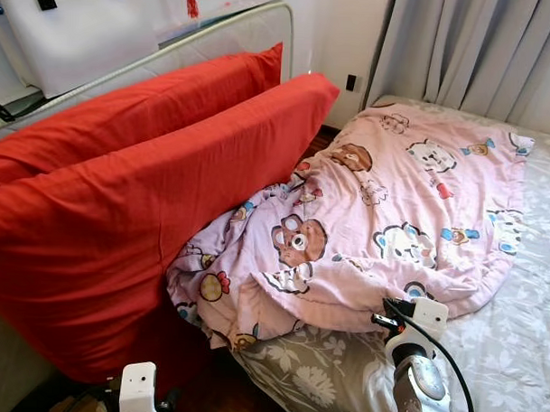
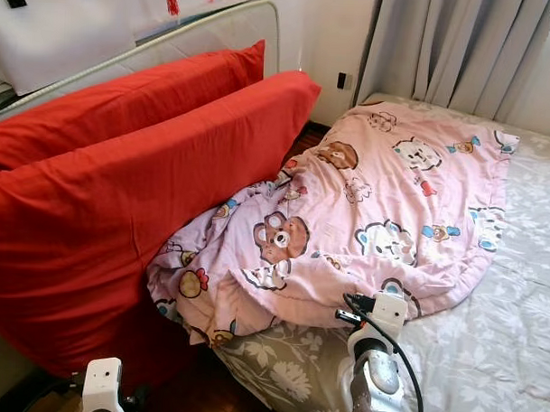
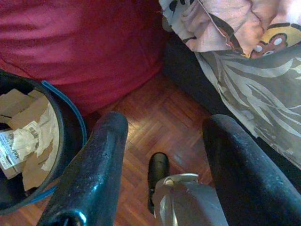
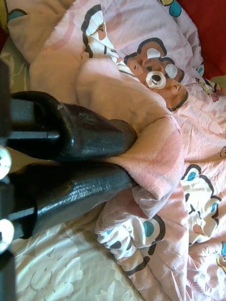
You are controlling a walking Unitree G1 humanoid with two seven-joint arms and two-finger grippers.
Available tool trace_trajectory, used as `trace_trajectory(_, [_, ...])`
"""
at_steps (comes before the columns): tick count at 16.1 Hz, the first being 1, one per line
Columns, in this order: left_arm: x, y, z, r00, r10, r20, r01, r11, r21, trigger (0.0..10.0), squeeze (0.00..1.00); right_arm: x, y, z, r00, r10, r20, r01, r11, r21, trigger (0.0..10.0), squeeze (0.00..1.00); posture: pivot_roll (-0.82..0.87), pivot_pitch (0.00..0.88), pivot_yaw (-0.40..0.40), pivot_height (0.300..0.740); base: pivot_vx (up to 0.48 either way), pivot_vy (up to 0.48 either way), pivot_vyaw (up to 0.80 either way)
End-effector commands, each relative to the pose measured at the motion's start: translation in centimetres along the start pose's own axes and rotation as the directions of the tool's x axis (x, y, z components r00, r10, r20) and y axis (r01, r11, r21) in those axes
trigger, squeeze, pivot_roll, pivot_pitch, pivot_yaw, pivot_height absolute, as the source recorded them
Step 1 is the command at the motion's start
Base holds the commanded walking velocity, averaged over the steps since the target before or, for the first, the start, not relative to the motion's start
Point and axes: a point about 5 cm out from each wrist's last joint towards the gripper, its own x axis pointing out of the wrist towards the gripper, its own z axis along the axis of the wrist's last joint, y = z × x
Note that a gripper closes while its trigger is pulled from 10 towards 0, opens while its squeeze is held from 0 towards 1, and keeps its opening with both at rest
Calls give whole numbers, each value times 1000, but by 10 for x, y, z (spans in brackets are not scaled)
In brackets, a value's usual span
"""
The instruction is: Clean up the room
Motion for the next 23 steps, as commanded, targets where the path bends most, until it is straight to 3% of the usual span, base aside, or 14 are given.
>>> trace_trajectory(1, [-2, 1, -5, 1000, -1, -17, 1, 1000, 21, 10000, 0, 2, 4, 4, 1000, 5, 23, -5, 1000, -3, 10000, 0, 44, 91, 25, 740, 0, 0, 0])
trace_trajectory(23, [-4, 1, -14, 998, -9, -54, 9, 1000, 10, 10000, 0, 4, 6, 13, 996, -30, 88, 32, 999, -26, 10000, 0, 50, 105, 28, 740, 0, 0, 0])
